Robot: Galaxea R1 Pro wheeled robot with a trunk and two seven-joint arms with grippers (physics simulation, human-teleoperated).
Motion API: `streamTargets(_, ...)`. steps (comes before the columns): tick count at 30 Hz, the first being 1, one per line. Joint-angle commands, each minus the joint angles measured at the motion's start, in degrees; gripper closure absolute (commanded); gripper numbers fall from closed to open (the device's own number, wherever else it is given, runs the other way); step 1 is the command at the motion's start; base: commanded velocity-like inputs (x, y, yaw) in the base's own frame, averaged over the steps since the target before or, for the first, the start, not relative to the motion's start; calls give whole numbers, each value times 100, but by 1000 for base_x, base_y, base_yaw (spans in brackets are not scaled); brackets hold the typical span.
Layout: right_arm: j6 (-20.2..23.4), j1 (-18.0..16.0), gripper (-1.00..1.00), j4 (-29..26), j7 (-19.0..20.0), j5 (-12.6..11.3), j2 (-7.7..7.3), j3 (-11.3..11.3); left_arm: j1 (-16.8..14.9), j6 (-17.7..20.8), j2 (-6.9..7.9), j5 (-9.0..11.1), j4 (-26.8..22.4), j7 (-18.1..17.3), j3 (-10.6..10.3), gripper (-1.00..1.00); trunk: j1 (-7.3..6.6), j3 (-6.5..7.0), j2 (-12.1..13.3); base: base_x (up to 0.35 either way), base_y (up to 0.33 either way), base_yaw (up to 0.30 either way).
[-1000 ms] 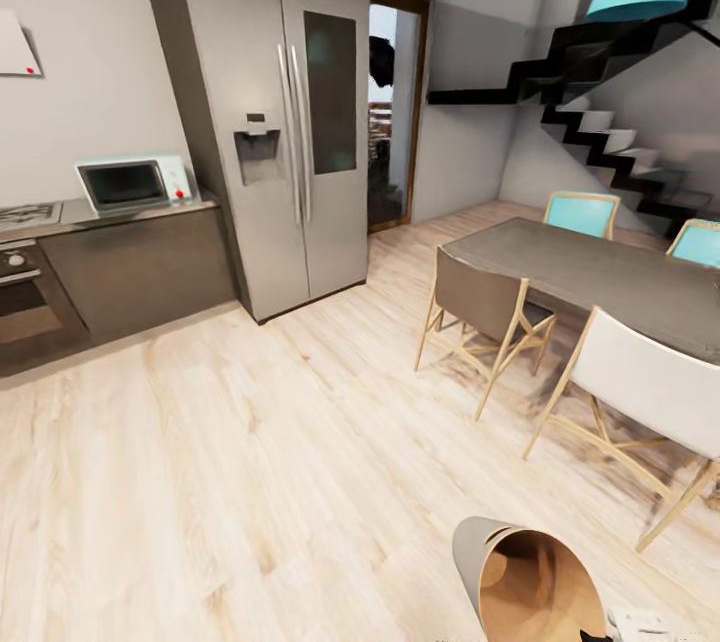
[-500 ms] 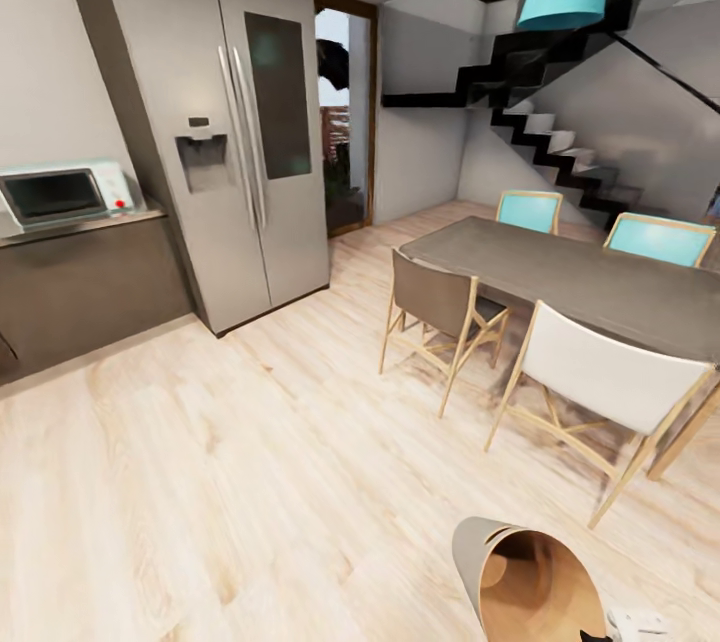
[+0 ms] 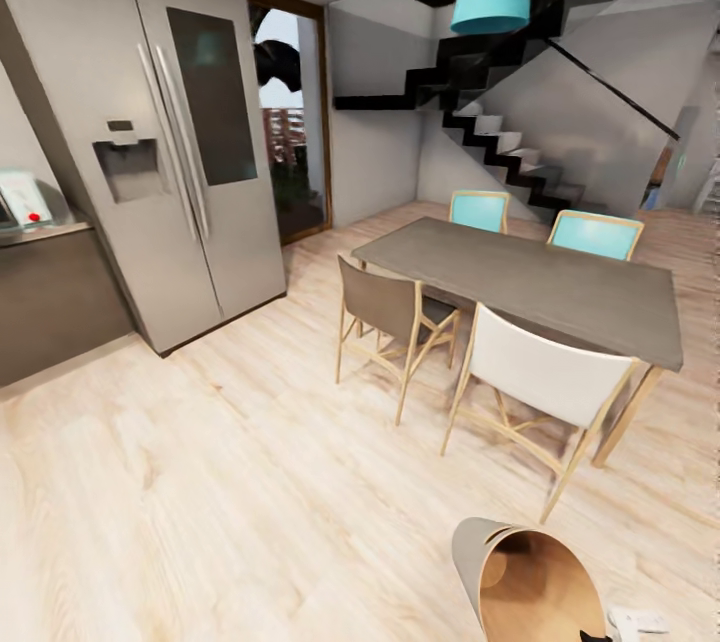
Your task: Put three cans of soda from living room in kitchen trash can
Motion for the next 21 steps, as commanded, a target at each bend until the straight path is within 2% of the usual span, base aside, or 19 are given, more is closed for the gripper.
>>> streamTargets(1,-1,-3,100,-10,3,-15,0,-7,0,1,0,0,19,1,-3,-100,0,1,0,177,-241,-65)
streamTargets(16,-2,-3,100,-11,3,-14,0,-12,0,-101,-8,0,58,19,-7,-100,0,-52,0,168,-246,-12)
streamTargets(21,-2,-3,100,-11,3,-24,0,-13,0,-133,-8,1,59,21,1,-100,0,-40,0,159,-249,-147)
